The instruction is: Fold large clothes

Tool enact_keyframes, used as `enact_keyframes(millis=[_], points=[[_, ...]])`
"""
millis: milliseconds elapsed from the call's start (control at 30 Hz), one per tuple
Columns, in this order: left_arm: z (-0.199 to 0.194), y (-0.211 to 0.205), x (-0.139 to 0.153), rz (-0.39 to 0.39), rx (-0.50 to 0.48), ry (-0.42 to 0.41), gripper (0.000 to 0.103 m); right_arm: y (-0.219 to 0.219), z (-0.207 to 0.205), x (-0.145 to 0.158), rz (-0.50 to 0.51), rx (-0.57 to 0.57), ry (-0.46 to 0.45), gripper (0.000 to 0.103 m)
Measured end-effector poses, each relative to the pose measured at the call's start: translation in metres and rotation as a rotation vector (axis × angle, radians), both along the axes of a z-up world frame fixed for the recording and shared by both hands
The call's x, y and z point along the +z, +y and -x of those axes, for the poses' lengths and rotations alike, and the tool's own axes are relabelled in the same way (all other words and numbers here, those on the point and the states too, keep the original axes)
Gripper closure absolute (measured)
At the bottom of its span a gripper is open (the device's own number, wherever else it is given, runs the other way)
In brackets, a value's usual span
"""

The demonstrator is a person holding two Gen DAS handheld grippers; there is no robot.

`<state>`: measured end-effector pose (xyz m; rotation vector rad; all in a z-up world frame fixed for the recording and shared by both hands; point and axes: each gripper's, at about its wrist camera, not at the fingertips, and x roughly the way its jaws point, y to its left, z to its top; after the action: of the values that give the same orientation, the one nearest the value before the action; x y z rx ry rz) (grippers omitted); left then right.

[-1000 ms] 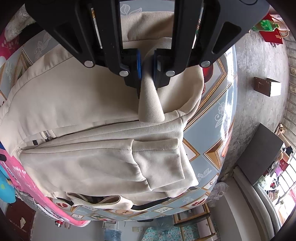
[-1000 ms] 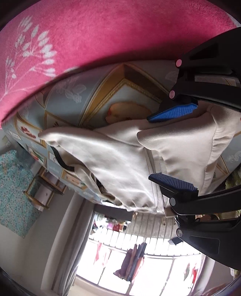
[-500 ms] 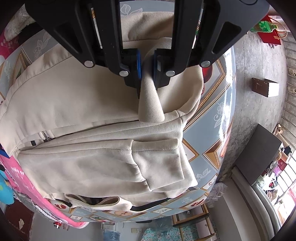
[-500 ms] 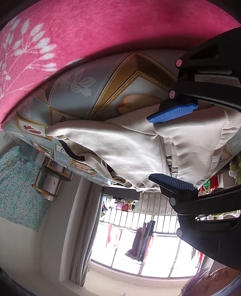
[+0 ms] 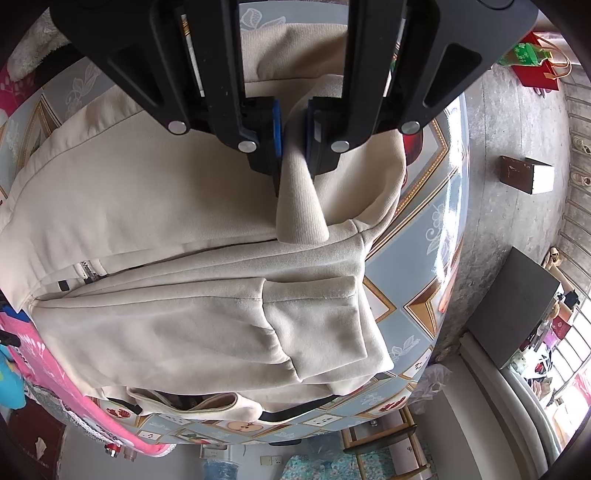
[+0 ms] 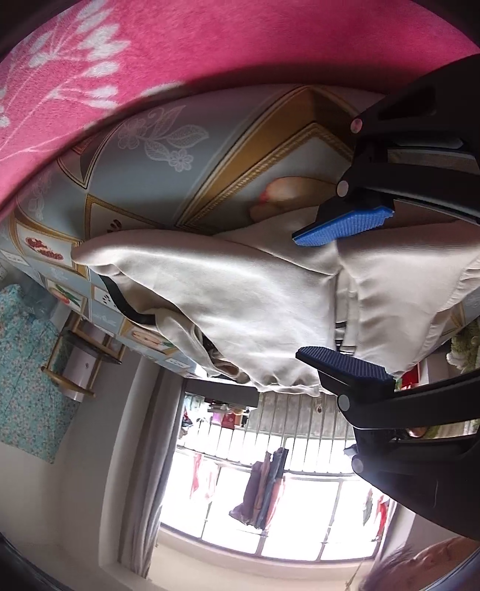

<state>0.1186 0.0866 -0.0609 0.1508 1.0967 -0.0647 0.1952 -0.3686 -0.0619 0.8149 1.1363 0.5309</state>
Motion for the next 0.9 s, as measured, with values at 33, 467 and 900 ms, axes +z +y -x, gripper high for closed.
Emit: enact_keyframes(millis=[33,467,900], points=[[0.000,0.000,0.000,-0.001,-0.001,0.000,0.094,0.000,0.004,0.002,0.009,0.007,-0.003,0.047],[0.000,0.002,0.000,0.006,-0.006,-0.004,0.094,0.018,0.036,0.001,0.152,0.160,0.025,0.047],[-0.001,0.001,-0.001,-0.001,0.012,0.000,0.094,0.100,0.077,0.021,0.923,0.228,-0.117,0.077]])
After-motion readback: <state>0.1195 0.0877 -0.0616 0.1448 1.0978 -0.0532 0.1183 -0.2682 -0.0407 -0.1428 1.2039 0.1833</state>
